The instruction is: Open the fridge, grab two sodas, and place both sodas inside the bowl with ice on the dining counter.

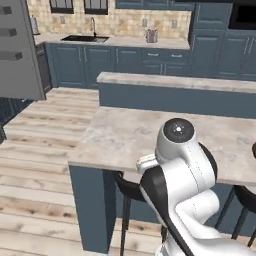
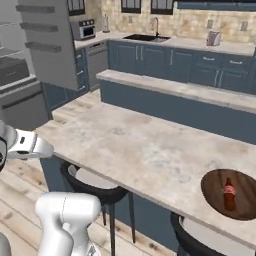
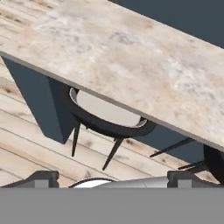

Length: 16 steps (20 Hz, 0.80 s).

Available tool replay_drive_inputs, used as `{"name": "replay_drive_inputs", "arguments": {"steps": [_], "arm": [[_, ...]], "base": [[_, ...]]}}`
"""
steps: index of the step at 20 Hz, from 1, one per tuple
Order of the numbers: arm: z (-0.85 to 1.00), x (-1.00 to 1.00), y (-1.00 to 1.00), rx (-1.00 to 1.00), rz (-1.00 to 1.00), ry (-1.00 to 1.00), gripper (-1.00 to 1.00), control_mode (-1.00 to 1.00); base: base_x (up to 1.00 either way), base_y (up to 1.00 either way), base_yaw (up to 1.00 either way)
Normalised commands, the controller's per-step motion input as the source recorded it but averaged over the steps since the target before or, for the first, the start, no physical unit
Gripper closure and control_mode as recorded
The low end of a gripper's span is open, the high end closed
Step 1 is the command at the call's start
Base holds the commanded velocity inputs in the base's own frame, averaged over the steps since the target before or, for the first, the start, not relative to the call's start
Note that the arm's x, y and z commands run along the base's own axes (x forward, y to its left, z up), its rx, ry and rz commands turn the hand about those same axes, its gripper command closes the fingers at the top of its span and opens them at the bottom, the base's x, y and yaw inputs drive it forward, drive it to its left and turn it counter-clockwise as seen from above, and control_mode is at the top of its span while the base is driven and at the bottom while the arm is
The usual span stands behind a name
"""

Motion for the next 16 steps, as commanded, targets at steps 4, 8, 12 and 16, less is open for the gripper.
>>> {"name": "replay_drive_inputs", "arguments": {"steps": [4, 8, 12, 16], "arm": [[0.0, 0.0, 0.0, 0.0, 0.0, 0.0, -1.0, 1.0], [0.0, 0.0, 0.0, 0.0, 0.0, 0.0, -1.0, 1.0], [0.0, 0.0, 0.0, 0.0, 0.0, 0.0, -1.0, 1.0], [0.0, 0.0, 0.0, 0.0, 0.0, 0.0, -1.0, 1.0]], "base": [[0.0, 0.63, 0.58], [0.0, 0.46, 0.6], [0.16, 0.42, 0.57], [0.91, 0.12, 0.42]]}}
